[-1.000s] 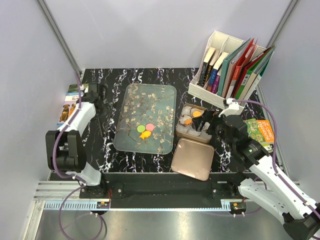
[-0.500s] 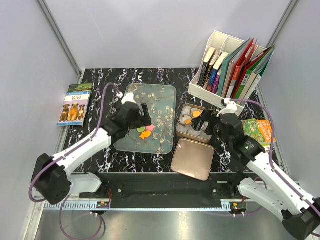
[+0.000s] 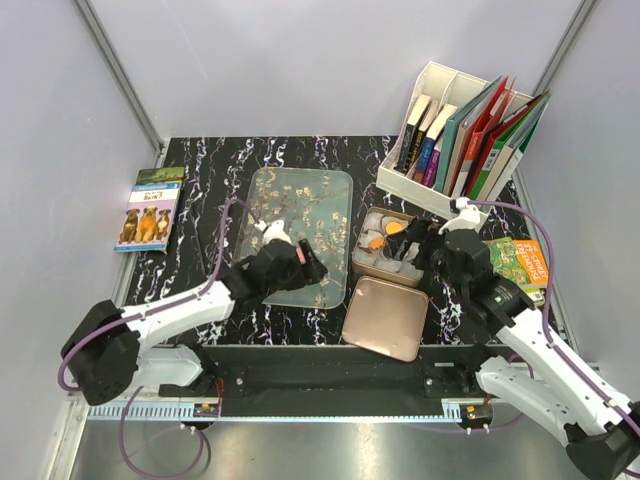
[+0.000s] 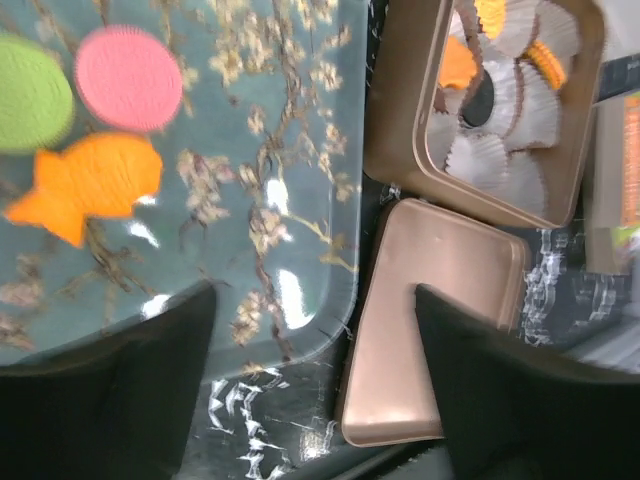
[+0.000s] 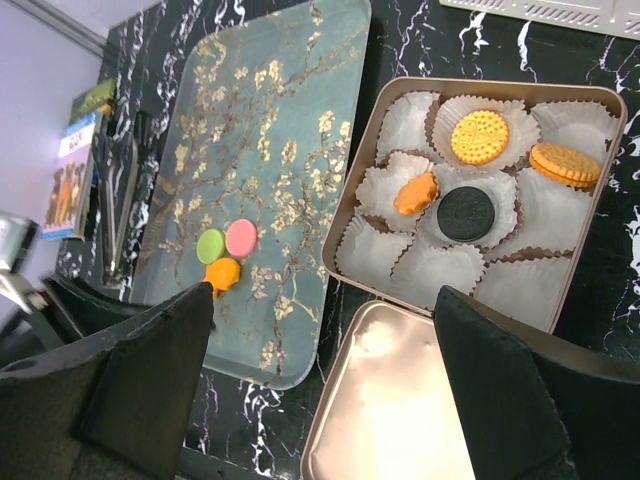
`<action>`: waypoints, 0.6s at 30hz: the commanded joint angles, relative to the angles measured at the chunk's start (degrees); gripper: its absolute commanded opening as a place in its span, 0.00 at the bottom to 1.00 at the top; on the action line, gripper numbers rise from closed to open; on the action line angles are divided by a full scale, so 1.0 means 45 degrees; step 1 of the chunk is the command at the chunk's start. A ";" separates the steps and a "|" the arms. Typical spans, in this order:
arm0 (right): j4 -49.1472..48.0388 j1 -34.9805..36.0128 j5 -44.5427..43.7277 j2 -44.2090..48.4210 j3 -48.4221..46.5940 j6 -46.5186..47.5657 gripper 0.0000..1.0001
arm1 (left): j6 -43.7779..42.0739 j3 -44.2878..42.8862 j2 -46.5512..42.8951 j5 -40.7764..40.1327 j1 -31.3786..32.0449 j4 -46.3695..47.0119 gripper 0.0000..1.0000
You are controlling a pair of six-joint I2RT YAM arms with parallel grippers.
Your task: Pack the cookies
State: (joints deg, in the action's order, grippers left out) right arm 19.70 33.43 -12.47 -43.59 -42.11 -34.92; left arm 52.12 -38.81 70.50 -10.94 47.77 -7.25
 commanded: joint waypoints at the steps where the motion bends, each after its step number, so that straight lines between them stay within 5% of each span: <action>1: -0.0296 0.0032 -0.0686 0.0878 0.0274 -0.0561 1.00 | 0.1253 0.0933 -0.0356 0.1317 0.0300 0.2535 0.60; 7: -0.0180 0.0051 -0.0627 0.1309 0.0529 -0.0346 1.00 | -0.2140 -0.2542 0.1420 -0.0886 0.2951 -0.2309 0.59; 13: -0.0004 0.0032 -0.0374 0.1035 0.0548 -0.0444 1.00 | -0.2696 -0.4009 0.2805 -0.2509 0.4539 -0.4224 0.57; 18: 0.0094 0.0032 -0.0393 0.1094 0.0549 -0.0386 1.00 | -0.2949 -0.4442 0.3610 -0.2626 0.4931 -0.5068 0.33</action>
State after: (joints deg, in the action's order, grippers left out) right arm 19.88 33.43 -12.99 -39.11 -39.33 -36.38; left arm 41.39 -56.82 84.90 -18.48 68.97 -23.94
